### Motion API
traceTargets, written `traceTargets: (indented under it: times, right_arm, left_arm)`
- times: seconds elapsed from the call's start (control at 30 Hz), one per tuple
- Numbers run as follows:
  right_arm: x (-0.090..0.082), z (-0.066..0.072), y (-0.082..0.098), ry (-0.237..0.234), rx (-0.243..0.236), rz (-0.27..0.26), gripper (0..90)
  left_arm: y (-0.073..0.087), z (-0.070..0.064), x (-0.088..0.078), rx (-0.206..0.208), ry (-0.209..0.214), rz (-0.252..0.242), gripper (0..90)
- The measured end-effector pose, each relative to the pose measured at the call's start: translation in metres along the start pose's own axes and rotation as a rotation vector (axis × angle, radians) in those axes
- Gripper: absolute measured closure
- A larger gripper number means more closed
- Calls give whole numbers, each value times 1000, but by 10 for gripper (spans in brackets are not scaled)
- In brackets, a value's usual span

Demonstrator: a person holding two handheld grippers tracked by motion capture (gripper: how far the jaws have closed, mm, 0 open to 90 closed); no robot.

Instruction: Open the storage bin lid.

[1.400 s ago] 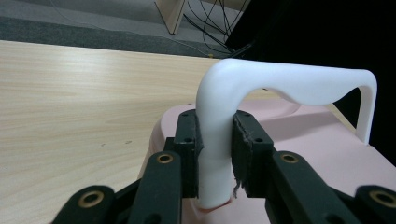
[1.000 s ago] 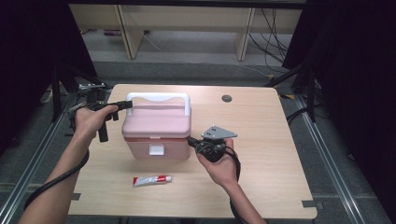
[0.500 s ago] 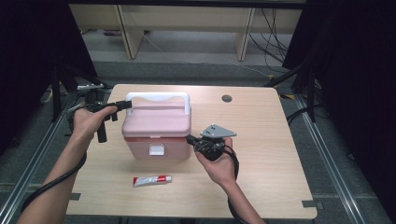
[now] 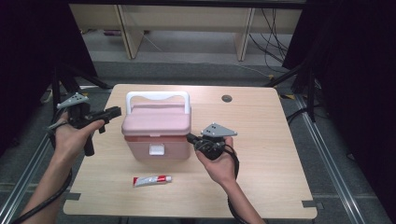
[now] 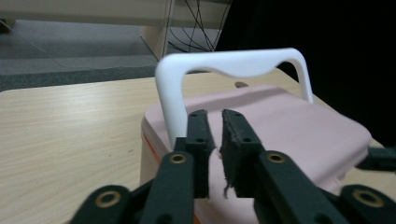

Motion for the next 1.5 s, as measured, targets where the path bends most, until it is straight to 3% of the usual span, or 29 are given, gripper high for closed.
traceTargets:
  times: [0.1,0.3,0.4,0.43,0.53,0.67,0.7,0.8,0.87,0.9,1.17,1.5]
  right_arm:
    - [0,-1,-1,4,-12,-8,900]
    - [-2,-1,-6,18,3,-13,900]
    - [-2,-2,-9,16,-12,-29,900]
    - [-3,-1,-9,27,7,-19,900]
    - [-3,-2,-11,27,8,-22,900]
    - [-3,-5,-14,38,-25,-43,900]
    - [-3,-4,-15,32,-6,-36,900]
    - [-3,-6,-17,45,-16,-44,900]
    - [-3,-7,-19,47,-20,-52,900]
    - [-4,-6,-19,49,4,-47,900]
    - [-4,-8,-25,56,-9,-66,900]
    - [-5,-9,-31,61,-9,-77,900]
  left_arm:
    - [9,-5,-7,16,2,-9,894]
    - [24,-9,-15,42,-6,-30,900]
    - [34,-8,-17,44,-15,-42,900]
    - [37,-8,-16,53,-18,-50,900]
    - [48,-7,-10,53,-5,-72,900]
    - [60,-6,-3,48,7,-70,900]
    - [62,-7,-1,53,4,-69,900]
    - [68,-8,5,53,6,-61,900]
    - [70,-9,7,51,11,-66,900]
    - [70,-10,8,57,12,-64,900]
    - [70,-20,17,94,7,-87,900]
    - [81,-21,36,120,-15,-50,900]
Point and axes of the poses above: each handheld gripper's, and its own axes: x roughly forward along the jaws, y roughly out of its underside, z roughly to its left, the point moved 2 cm from there along x, roughly forward along the jaws, and after that the axes turned 12 degrees about z, right-handed, at the moved point
